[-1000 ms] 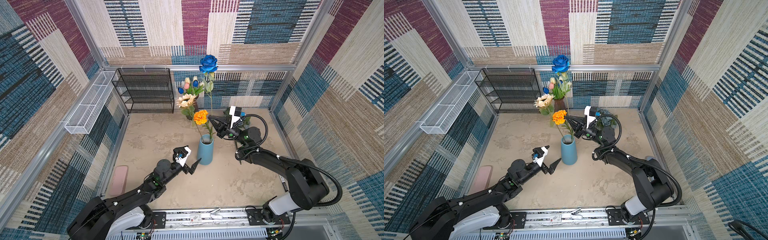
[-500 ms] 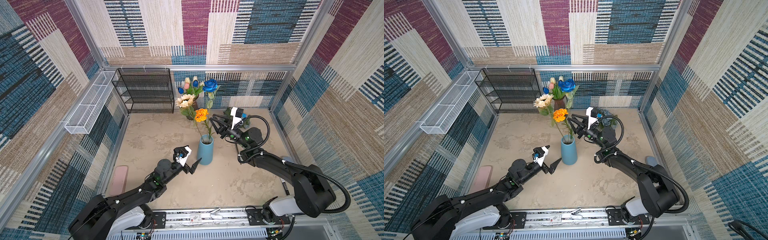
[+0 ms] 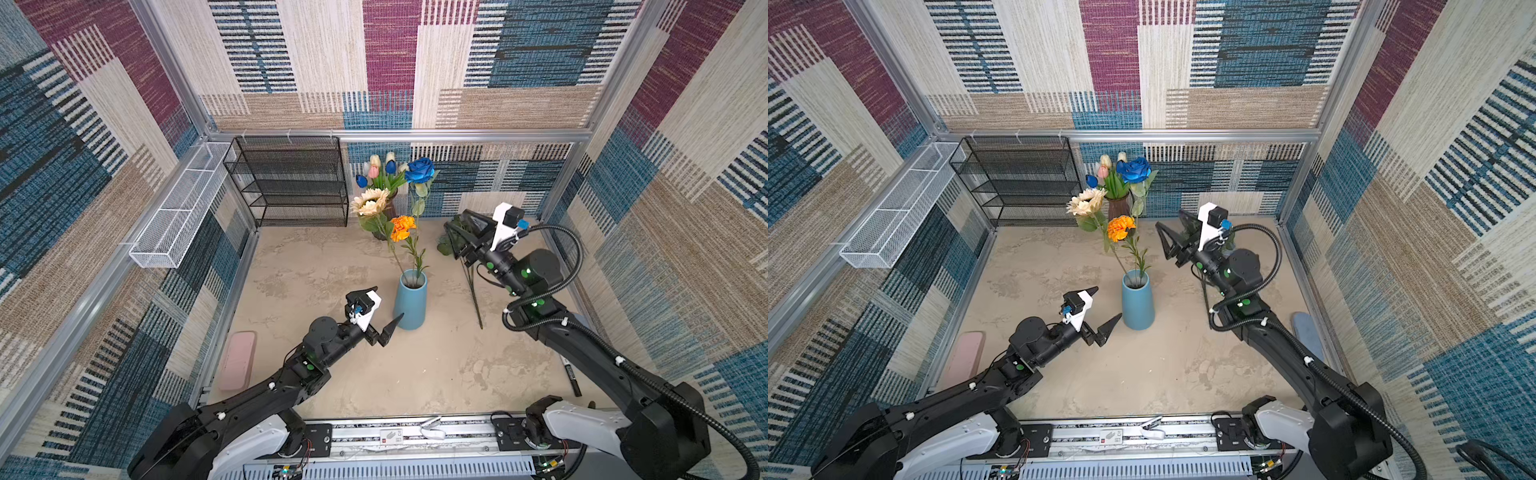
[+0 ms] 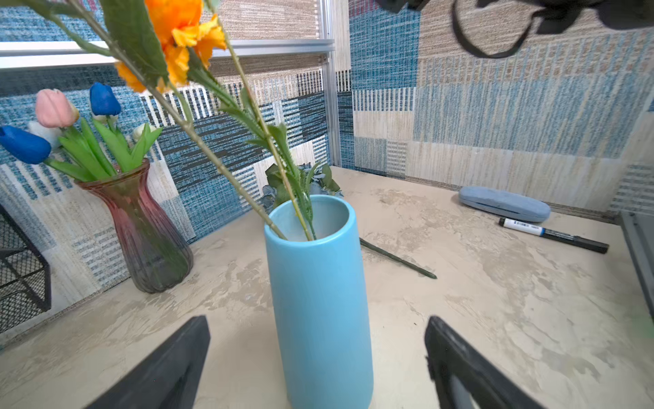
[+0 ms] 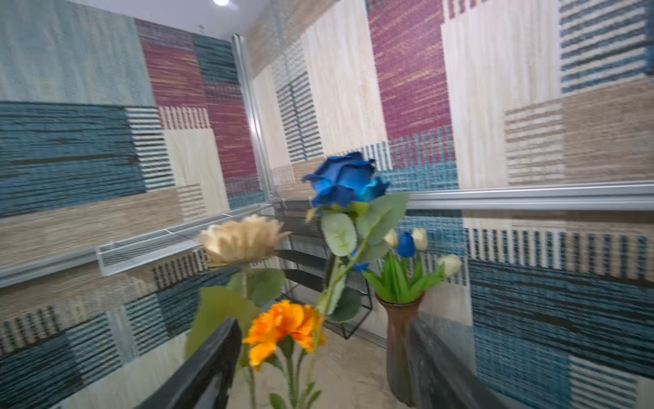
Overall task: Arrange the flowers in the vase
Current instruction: 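Carry the dark blue rose over the teal vase and lower its stem in, then open the right gripper and return it to the pale blue rose bunch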
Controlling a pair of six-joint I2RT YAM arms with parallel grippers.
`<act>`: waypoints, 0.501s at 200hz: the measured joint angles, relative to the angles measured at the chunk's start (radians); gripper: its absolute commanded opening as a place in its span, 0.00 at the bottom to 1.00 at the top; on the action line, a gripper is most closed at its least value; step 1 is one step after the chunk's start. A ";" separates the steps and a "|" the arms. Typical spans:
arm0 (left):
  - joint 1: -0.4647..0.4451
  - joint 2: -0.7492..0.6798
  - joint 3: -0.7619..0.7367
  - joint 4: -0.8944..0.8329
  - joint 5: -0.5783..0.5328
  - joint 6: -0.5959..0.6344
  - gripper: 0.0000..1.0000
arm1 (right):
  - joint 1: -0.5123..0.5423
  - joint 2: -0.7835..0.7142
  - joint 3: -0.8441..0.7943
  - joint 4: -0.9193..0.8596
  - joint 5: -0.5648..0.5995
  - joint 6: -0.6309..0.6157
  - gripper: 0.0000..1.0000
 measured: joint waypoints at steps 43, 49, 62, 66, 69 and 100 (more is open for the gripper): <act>-0.003 -0.064 0.016 -0.080 0.137 0.007 0.99 | -0.186 0.264 0.117 -0.470 -0.011 0.003 0.68; -0.003 -0.070 0.010 -0.086 0.150 0.009 0.99 | -0.186 0.295 0.124 -0.525 -0.001 -0.001 0.66; -0.003 -0.079 0.000 -0.102 0.161 0.012 0.99 | -0.188 0.362 0.147 -0.618 0.026 -0.017 0.65; -0.003 -0.082 -0.003 -0.110 0.166 0.013 0.99 | -0.188 0.380 0.153 -0.638 0.034 -0.021 0.65; -0.003 -0.084 -0.004 -0.114 0.171 0.013 0.99 | -0.188 0.398 0.159 -0.655 0.043 -0.026 0.64; -0.004 -0.092 -0.014 -0.148 0.183 0.013 0.99 | -0.192 0.540 0.224 -0.784 0.133 -0.046 0.62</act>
